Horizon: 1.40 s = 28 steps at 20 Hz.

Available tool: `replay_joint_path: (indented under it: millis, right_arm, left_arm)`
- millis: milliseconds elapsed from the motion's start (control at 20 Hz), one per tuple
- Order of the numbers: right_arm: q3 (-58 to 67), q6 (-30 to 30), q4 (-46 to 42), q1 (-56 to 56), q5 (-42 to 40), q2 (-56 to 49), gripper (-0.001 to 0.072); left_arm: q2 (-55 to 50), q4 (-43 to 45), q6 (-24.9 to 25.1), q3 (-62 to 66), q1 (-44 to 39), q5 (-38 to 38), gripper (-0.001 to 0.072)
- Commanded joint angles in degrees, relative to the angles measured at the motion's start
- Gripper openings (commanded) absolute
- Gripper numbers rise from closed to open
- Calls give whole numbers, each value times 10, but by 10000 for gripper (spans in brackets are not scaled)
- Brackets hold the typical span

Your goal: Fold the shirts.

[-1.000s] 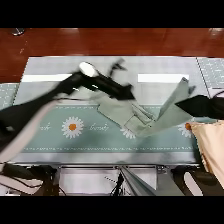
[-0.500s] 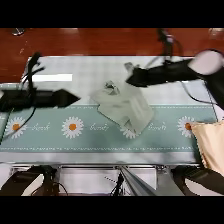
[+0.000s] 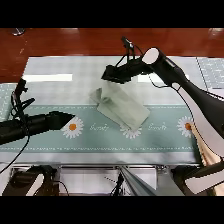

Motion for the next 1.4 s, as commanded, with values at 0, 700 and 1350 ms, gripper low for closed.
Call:
replay_joint_path:
  millis: [0, 700, 1350]
  right_arm:
    - [24, -3, 5, -28, 42, -2, 626]
    - [-715, 299, -147, -185, -112, 642, 624]
    - [-601, 60, 91, -87, -192, 268, 623]
  left_arm:
    - [0, 1, -2, -5, 1, 17, 21]
    - [-7, 1, 0, -5, 1, 24, 22]
    - [-18, 0, 0, -5, 1, 49, 22]
